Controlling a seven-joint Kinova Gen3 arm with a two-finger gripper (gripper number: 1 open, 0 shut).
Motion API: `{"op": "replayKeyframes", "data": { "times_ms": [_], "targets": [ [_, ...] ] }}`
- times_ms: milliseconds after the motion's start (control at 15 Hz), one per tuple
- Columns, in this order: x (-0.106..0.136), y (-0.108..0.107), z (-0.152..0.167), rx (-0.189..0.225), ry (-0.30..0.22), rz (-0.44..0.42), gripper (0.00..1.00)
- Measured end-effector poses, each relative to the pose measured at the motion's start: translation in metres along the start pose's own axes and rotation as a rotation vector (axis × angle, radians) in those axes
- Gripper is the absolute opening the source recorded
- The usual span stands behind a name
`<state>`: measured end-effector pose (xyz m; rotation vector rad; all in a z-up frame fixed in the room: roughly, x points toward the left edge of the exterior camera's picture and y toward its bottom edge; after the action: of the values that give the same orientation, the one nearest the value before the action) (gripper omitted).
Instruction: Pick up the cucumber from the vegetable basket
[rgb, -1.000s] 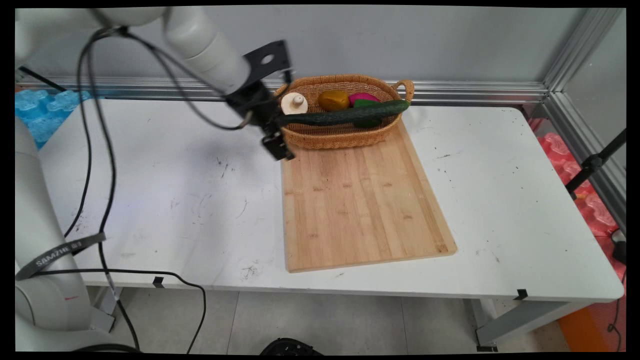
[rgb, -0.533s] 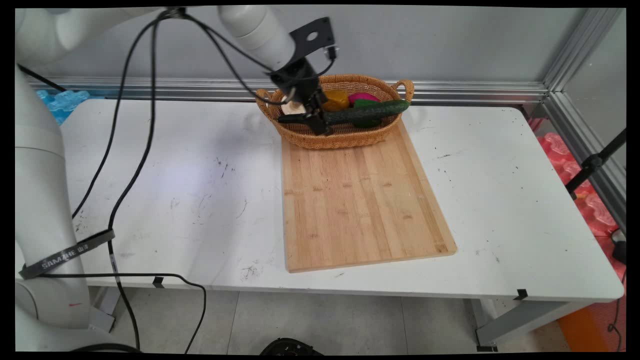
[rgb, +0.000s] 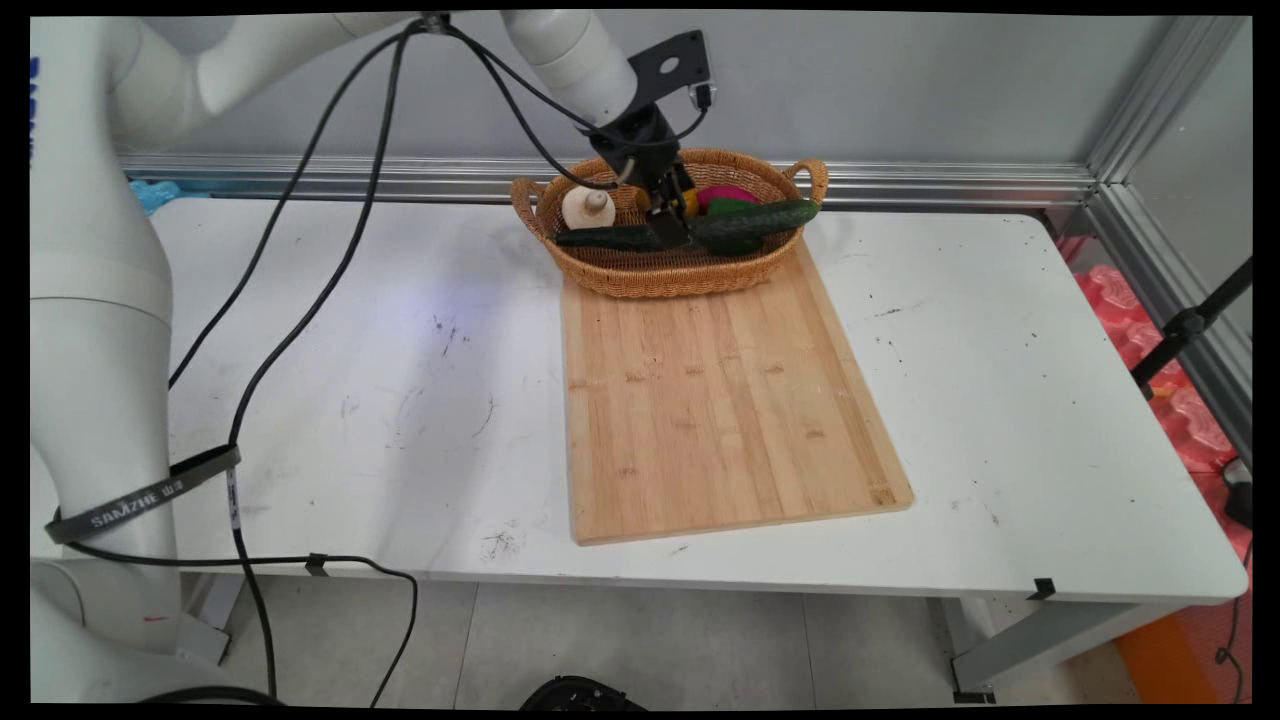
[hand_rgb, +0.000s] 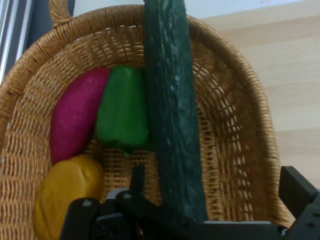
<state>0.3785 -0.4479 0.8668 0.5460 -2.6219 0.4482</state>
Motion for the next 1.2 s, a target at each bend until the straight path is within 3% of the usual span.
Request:
{"op": "replayKeyframes", "data": {
  "times_ms": [600,1067,1133,1200],
  "targets": [
    [-0.009,-0.025,0.04,-0.03,0.002,0.011,1.0],
    [-0.015,-0.034,0.059,-0.042,0.0,0.003,1.0],
    [-0.015,-0.034,0.061,-0.045,0.0,0.002,0.0],
    [-0.015,-0.034,0.062,-0.048,0.0,0.001,0.0]
  ]
}}
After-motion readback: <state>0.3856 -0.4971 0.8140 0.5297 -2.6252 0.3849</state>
